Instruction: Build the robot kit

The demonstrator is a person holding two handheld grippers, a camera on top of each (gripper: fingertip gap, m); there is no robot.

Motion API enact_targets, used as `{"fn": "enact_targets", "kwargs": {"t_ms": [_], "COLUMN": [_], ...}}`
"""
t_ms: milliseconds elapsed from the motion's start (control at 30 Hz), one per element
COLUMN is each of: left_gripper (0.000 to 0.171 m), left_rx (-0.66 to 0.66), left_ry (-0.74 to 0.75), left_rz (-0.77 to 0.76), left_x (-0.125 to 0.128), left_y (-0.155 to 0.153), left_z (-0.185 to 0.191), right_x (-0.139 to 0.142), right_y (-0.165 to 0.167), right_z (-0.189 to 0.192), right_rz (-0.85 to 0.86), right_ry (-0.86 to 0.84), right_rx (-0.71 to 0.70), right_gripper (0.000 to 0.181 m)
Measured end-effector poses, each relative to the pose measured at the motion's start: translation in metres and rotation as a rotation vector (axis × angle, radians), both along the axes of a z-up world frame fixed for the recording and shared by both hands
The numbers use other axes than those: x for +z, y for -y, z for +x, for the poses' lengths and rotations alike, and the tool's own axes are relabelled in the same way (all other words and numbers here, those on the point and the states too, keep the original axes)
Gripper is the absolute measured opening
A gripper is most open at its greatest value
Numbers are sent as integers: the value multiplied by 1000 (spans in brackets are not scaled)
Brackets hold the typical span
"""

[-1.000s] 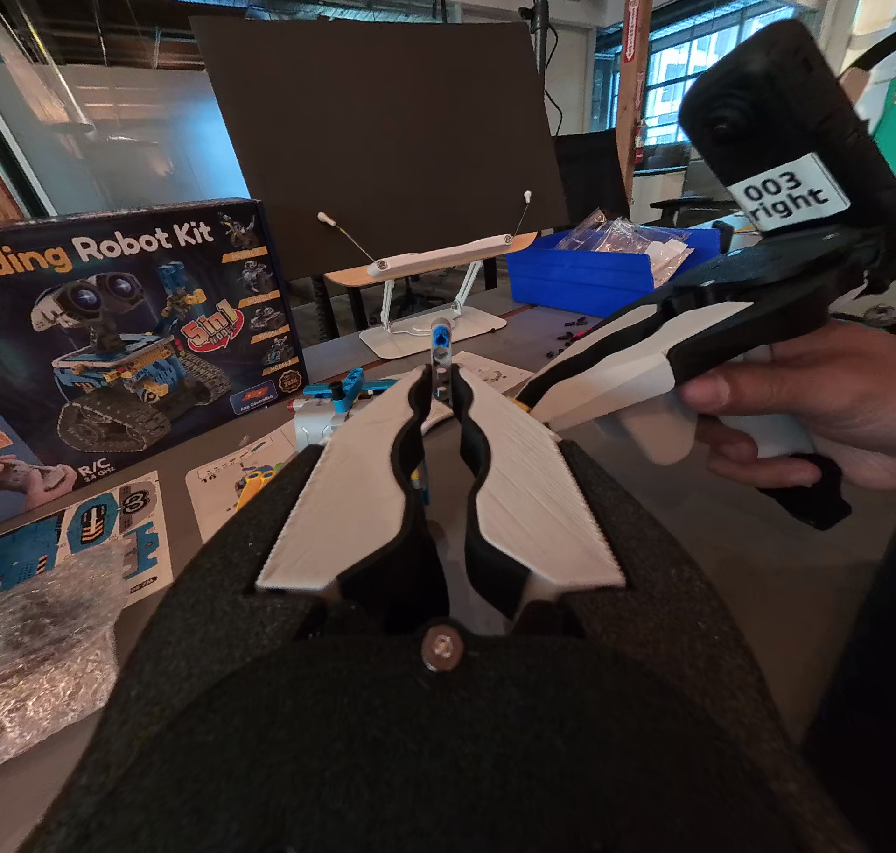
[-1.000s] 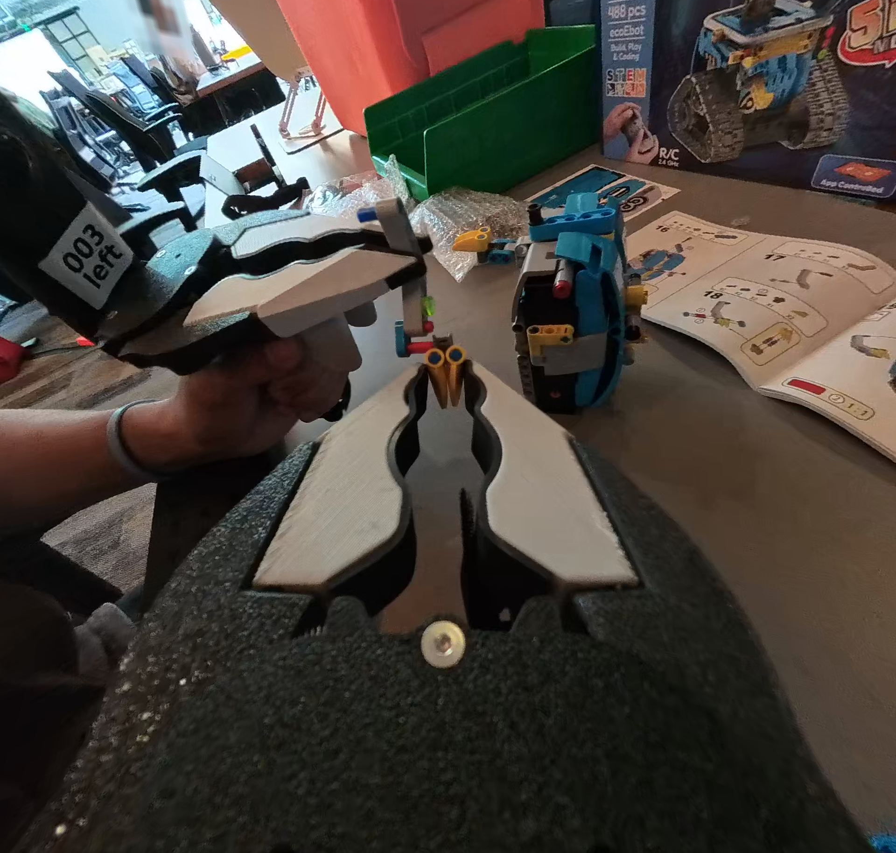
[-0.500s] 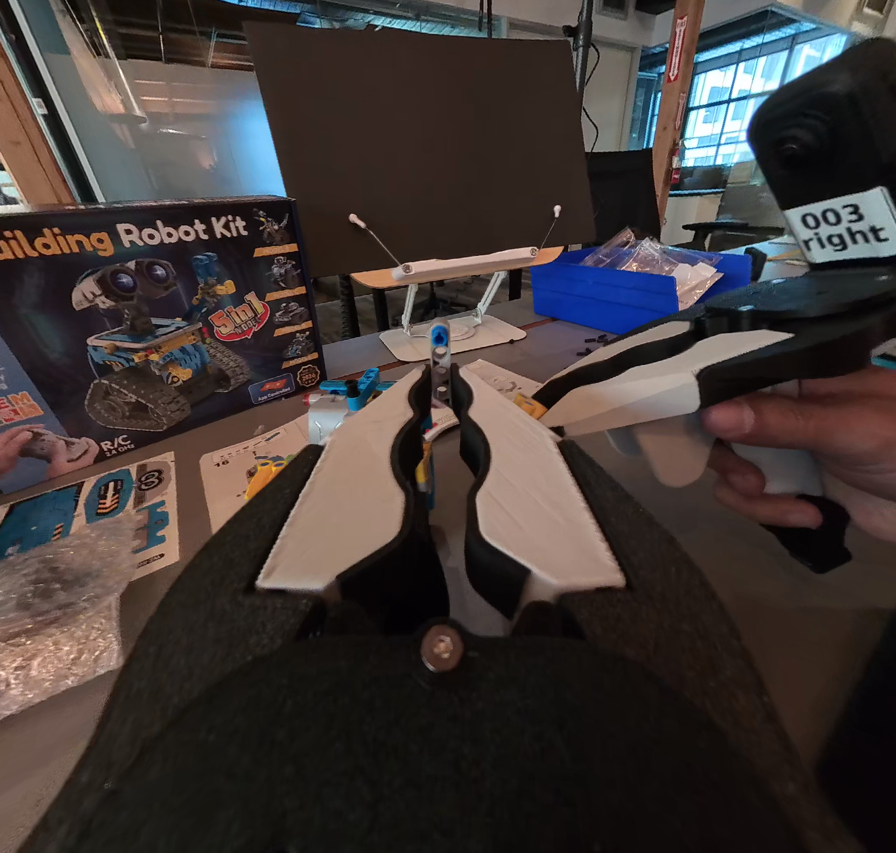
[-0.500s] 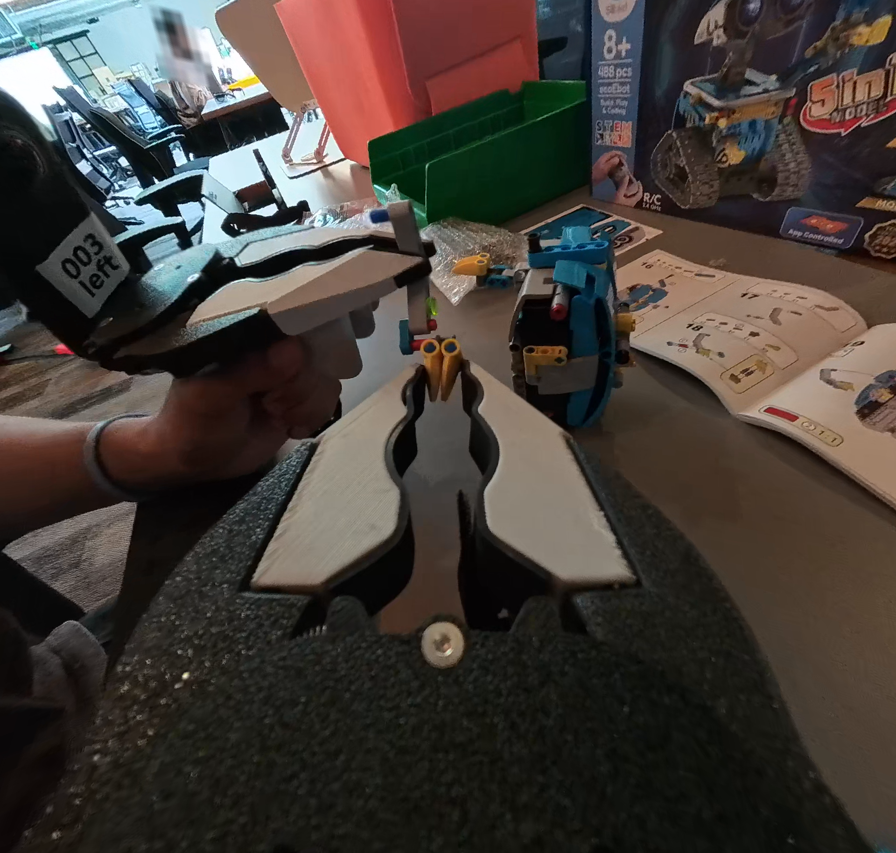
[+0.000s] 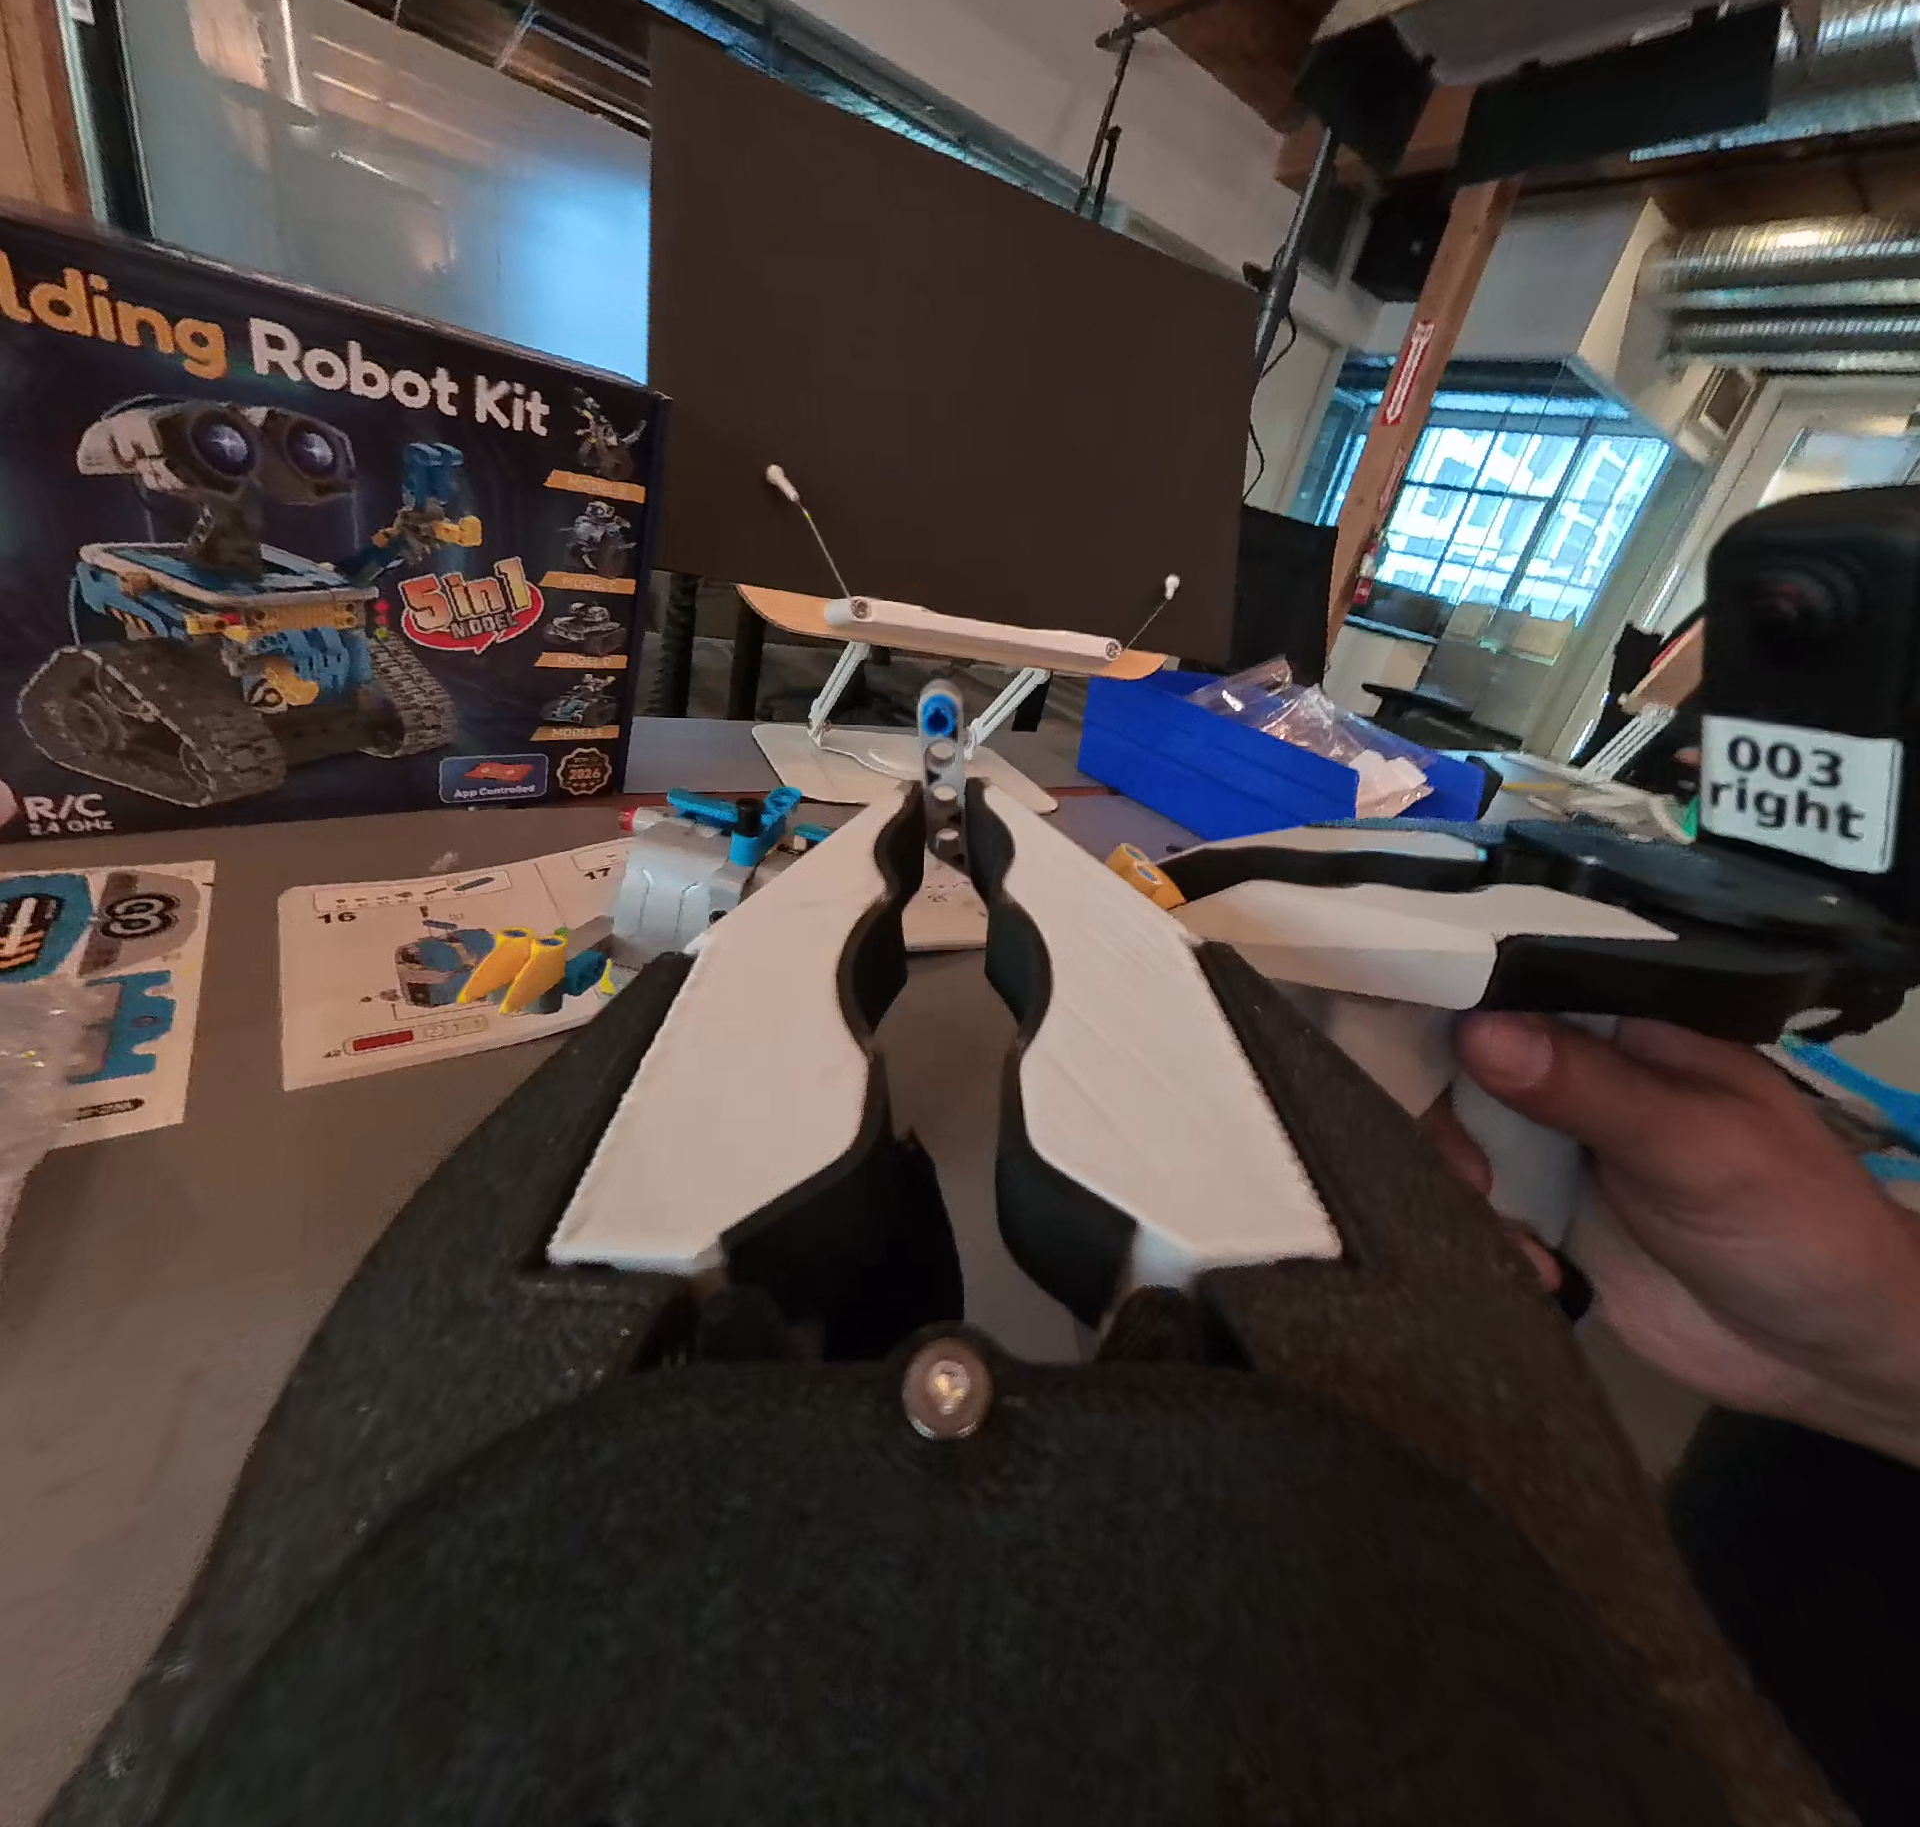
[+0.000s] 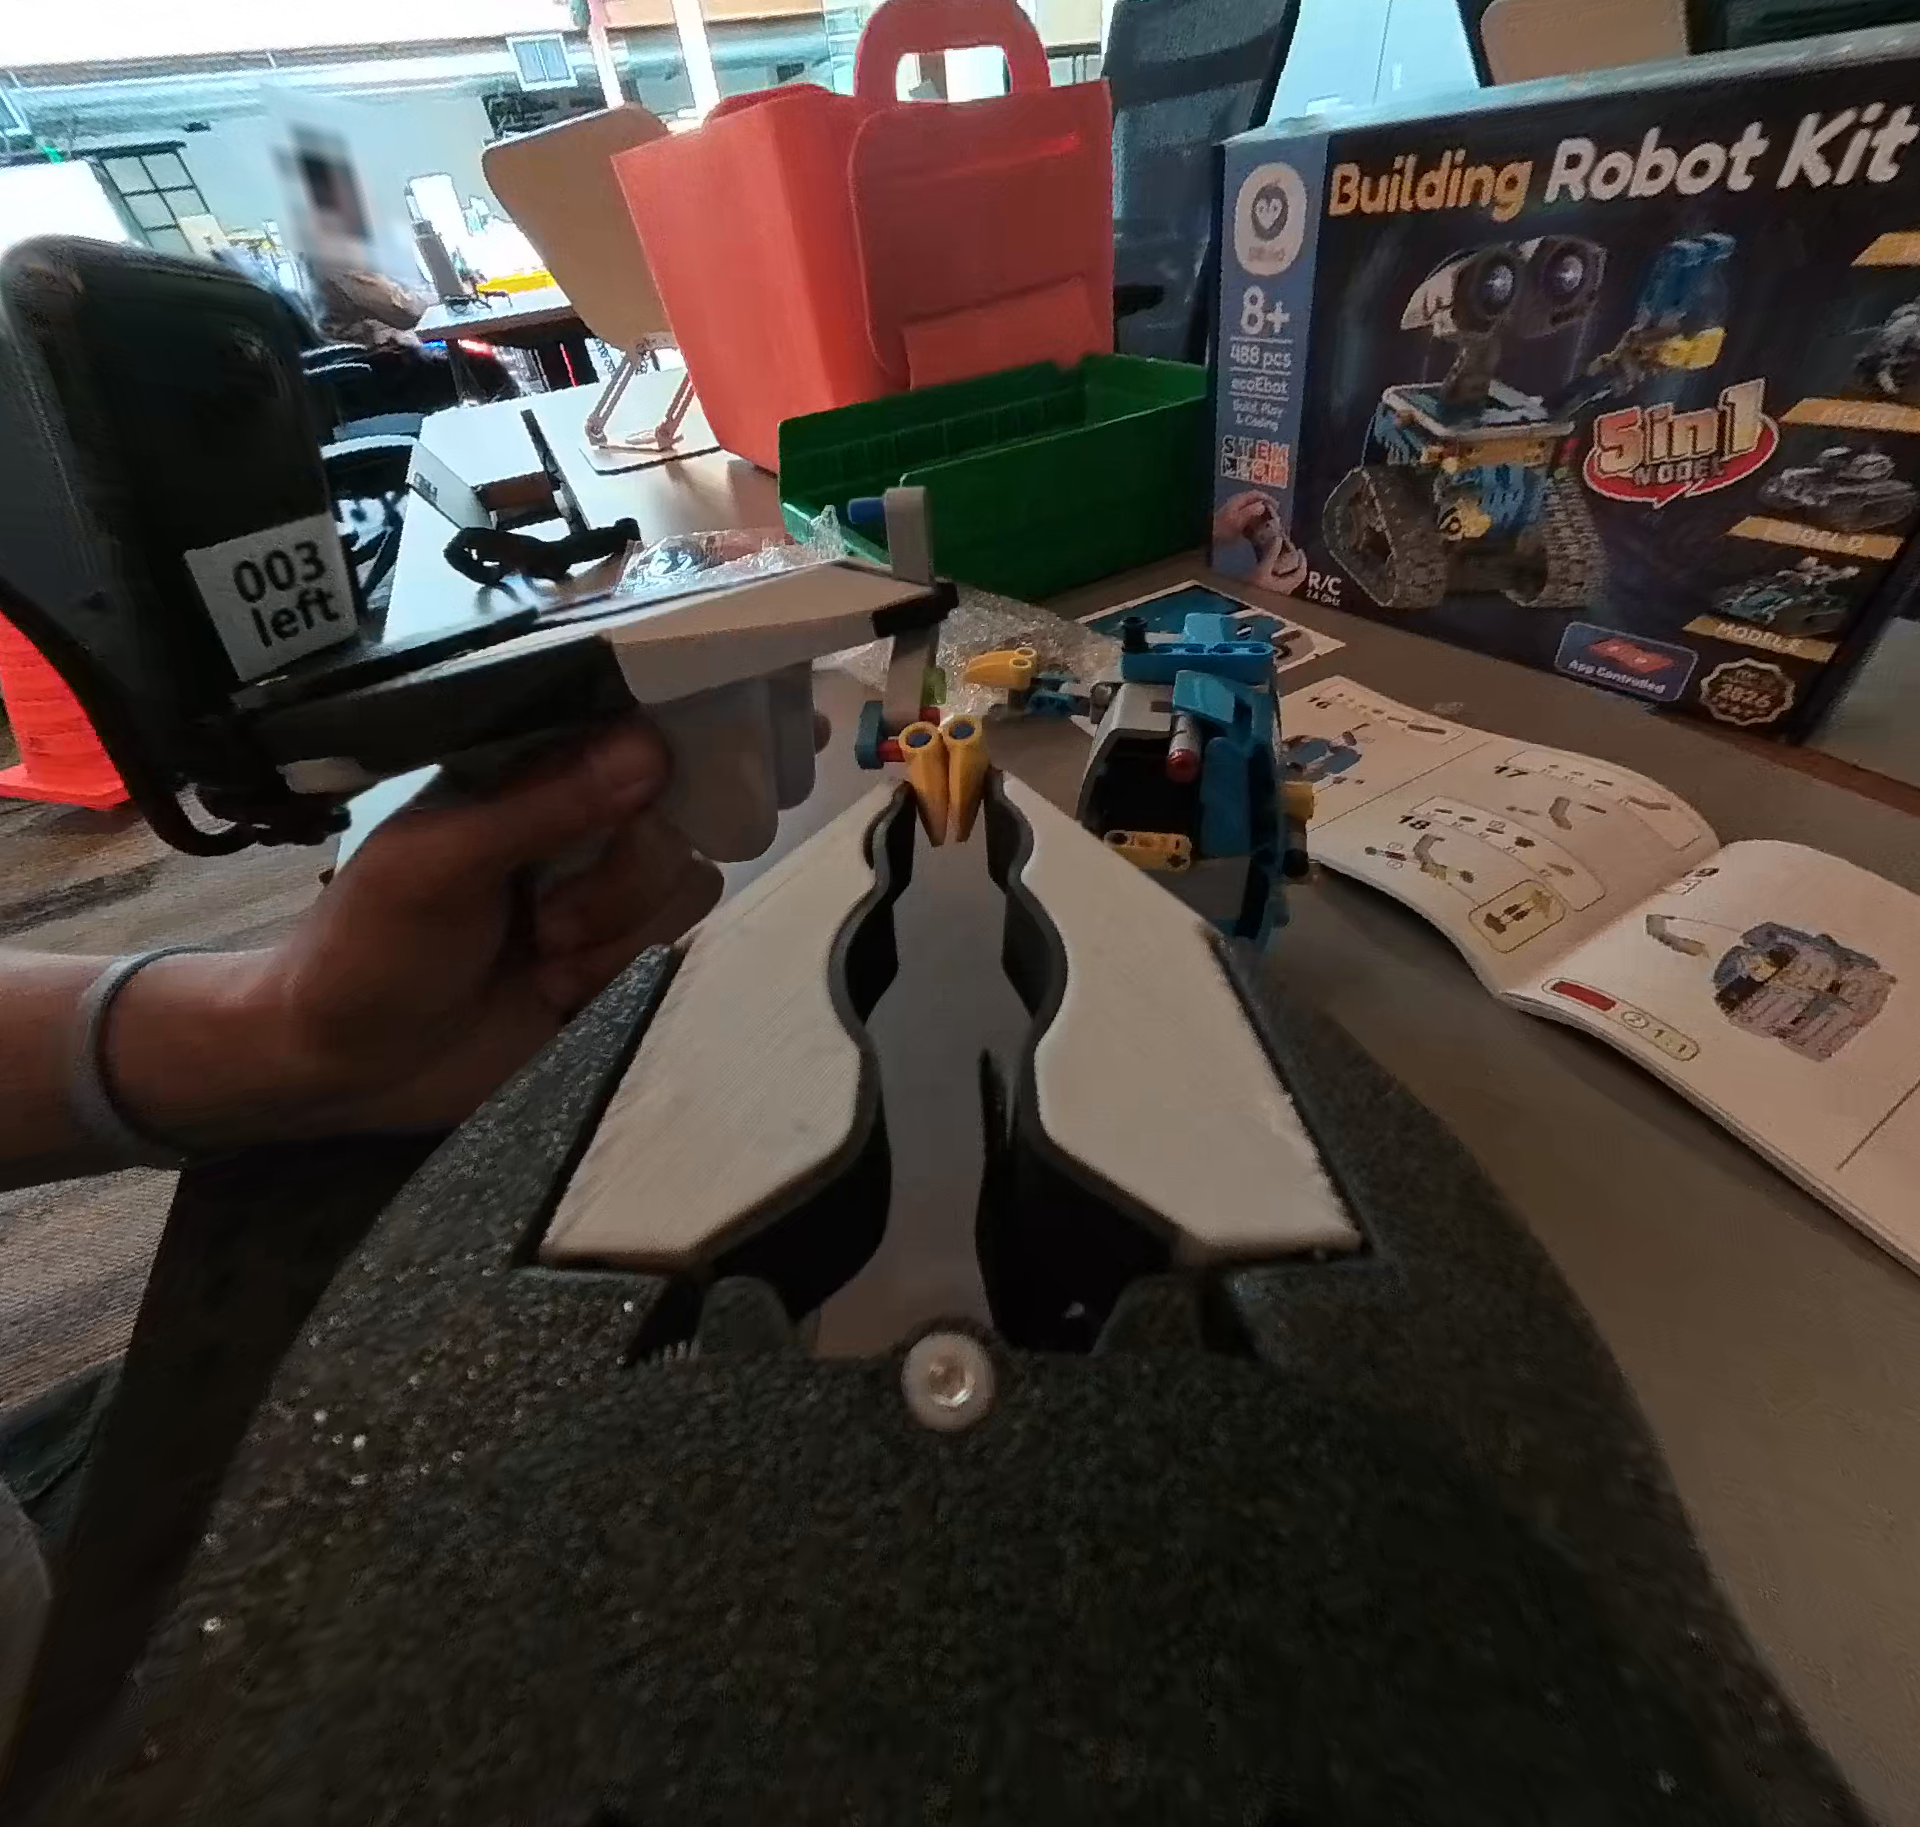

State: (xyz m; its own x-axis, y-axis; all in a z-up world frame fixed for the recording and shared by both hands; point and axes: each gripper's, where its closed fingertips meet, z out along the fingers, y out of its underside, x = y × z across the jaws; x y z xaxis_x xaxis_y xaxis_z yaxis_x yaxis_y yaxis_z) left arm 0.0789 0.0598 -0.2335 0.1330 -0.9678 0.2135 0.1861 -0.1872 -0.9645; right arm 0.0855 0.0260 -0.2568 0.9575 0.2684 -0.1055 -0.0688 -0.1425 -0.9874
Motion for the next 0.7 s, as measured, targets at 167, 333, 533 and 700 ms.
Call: {"fn": "enact_targets", "kwargs": {"t_ms": [167, 333, 533, 700], "left_gripper": [7, 7, 7, 7], "left_rx": [-12, -20, 4, 37], "left_ry": [68, 118, 134, 115], "left_rz": [-78, -158, -175, -164], "left_x": [6, 7, 8, 6], "left_y": [-4, -10, -16, -20], "left_z": [-4, -8, -12, -12], "right_x": [9, 12, 13, 10], "right_y": [-2, -7, -11, -14], "right_z": [-3, -8, -14, -15], "right_rz": [55, 86, 110, 90], "right_ry": [-20, -32, -12, -62], "right_rx": [-30, -43, -64, -71], "right_gripper": [13, 13, 13, 13]}}
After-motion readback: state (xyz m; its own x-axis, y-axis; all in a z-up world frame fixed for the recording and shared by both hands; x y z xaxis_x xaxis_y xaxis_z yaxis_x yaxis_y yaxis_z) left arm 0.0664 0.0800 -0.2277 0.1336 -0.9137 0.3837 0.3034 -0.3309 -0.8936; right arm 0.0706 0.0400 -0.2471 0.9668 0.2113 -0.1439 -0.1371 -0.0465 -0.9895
